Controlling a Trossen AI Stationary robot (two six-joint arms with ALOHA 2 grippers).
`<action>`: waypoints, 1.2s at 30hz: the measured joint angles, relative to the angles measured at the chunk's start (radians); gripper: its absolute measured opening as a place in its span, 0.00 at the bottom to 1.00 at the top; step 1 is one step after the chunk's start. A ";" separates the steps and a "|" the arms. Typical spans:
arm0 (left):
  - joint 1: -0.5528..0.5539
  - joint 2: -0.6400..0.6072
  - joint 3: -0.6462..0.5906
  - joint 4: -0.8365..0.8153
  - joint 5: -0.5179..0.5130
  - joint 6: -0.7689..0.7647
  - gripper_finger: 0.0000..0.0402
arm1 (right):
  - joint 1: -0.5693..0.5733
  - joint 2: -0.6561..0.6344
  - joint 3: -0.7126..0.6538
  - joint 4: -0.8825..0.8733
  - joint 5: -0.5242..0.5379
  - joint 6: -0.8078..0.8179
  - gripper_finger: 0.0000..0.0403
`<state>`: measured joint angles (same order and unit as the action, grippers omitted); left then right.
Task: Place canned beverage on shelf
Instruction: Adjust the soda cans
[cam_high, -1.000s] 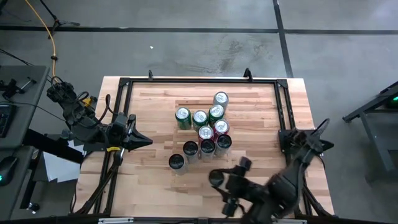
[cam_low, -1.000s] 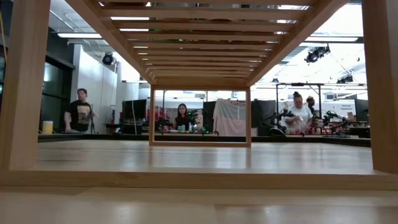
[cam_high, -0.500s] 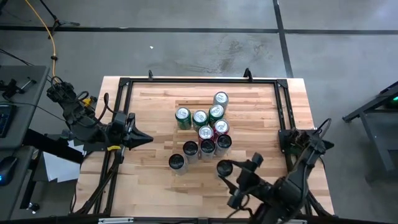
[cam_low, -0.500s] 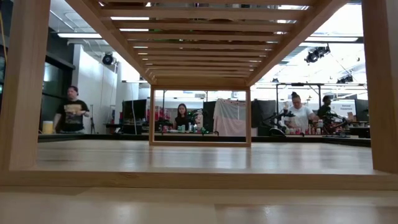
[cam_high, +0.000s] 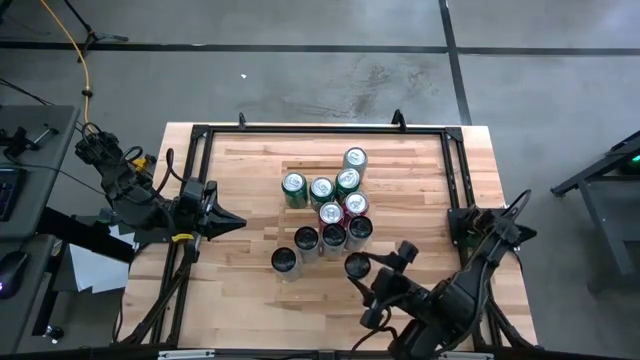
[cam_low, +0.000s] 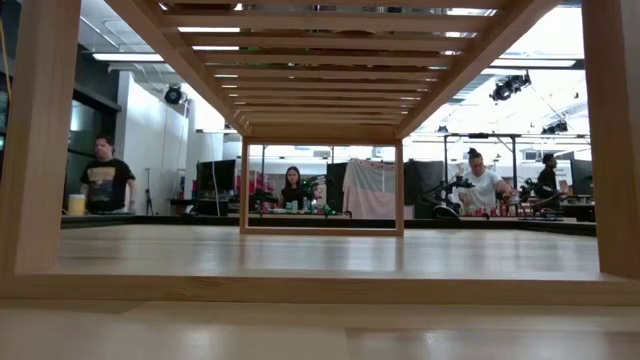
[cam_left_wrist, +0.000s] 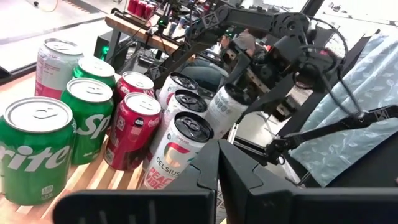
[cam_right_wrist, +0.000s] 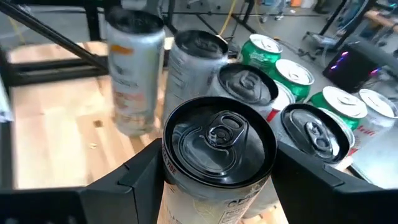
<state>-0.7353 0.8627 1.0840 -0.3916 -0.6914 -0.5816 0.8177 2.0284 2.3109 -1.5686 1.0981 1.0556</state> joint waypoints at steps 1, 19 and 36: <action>0.000 0.000 0.000 0.000 0.000 0.002 0.00 | -0.001 0.000 -0.015 -0.002 0.005 0.004 0.58; 0.000 0.000 0.000 0.000 -0.001 0.010 0.00 | 0.019 -0.185 -0.362 0.022 0.060 0.298 0.58; 0.000 0.000 0.000 0.000 -0.030 0.010 0.00 | -0.010 -0.193 -0.416 0.128 0.060 0.305 0.63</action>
<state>-0.7353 0.8627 1.0840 -0.3920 -0.7212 -0.5716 0.8081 1.8353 1.8950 -1.4402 1.1582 1.3606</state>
